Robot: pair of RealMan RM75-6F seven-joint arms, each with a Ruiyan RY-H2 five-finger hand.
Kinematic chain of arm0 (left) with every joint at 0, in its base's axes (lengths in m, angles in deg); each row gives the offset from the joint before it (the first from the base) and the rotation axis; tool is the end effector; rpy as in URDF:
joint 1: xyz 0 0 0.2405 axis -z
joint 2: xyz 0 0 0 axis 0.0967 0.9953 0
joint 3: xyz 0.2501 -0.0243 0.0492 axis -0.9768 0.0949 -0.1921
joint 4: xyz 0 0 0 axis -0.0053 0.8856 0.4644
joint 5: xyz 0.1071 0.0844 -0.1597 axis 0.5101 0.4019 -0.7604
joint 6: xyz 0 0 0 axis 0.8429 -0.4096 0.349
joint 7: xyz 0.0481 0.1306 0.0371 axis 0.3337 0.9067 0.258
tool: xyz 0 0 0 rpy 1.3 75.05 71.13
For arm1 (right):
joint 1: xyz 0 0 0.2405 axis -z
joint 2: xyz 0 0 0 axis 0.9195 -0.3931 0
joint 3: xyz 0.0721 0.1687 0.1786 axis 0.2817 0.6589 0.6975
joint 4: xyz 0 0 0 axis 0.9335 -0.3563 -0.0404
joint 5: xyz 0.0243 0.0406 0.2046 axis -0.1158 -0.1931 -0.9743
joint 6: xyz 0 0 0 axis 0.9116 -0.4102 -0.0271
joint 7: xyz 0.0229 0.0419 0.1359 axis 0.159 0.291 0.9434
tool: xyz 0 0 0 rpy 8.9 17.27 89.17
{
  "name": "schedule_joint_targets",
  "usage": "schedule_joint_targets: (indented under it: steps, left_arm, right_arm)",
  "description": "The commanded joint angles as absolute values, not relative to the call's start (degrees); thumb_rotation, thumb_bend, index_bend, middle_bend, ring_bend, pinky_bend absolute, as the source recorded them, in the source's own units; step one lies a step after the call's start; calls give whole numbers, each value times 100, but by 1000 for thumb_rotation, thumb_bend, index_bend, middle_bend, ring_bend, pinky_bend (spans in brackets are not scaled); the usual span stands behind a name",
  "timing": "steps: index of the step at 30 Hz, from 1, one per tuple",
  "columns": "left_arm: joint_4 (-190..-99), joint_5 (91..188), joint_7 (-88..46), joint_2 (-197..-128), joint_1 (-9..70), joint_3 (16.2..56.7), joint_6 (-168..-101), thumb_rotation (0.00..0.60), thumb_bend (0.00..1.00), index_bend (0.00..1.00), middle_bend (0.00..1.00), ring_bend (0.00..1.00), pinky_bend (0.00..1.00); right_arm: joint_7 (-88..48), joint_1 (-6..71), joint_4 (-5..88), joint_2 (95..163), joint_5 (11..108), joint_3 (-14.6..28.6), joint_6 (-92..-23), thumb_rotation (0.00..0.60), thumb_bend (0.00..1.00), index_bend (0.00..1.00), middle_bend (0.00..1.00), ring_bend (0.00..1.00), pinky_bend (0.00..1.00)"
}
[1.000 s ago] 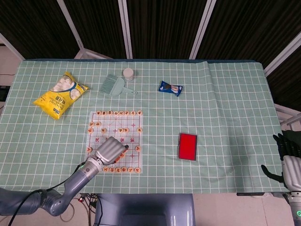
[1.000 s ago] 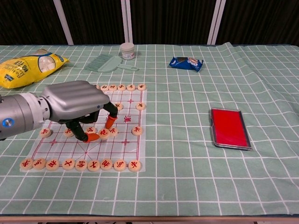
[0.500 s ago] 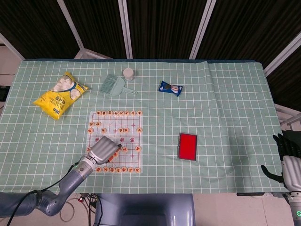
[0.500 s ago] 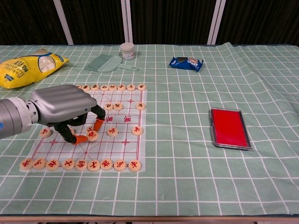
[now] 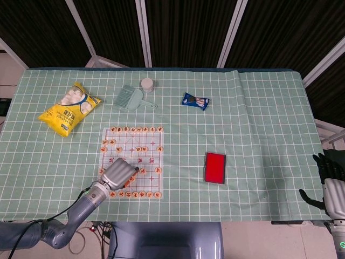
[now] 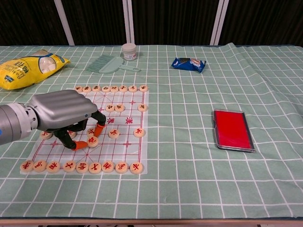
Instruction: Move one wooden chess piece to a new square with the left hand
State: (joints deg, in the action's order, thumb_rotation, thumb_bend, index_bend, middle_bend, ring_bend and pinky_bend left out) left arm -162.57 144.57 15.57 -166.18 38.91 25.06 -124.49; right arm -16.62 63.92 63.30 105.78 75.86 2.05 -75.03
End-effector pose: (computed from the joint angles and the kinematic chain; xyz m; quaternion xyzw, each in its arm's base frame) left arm -0.1595 0.2836 -0.0451 -0.8662 -0.2372 -0.2447 0.3654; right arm -0.3238 -0.1775 0.1793 0.5360 -0.4527 0.3833 0.6007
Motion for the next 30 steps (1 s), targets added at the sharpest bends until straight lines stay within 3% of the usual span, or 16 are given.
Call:
schedule_joint_targets:
  steps: [1,30]
  left_arm:
    - [-16248,14444,1561,-16613,3878,2510,-12444,600,297,505,1000,964,952]
    - [-16157,14434,1625,-16626,3808,2560,-12332,600,263,477,1000,964,952]
  right_arm:
    - [-1662,6393,6331,10578,7591,203,-7504,600,302,0,0,0,0]
    - [-1662,6397,6347,10575,7579,206,-7506,600,303,0,0,0,0]
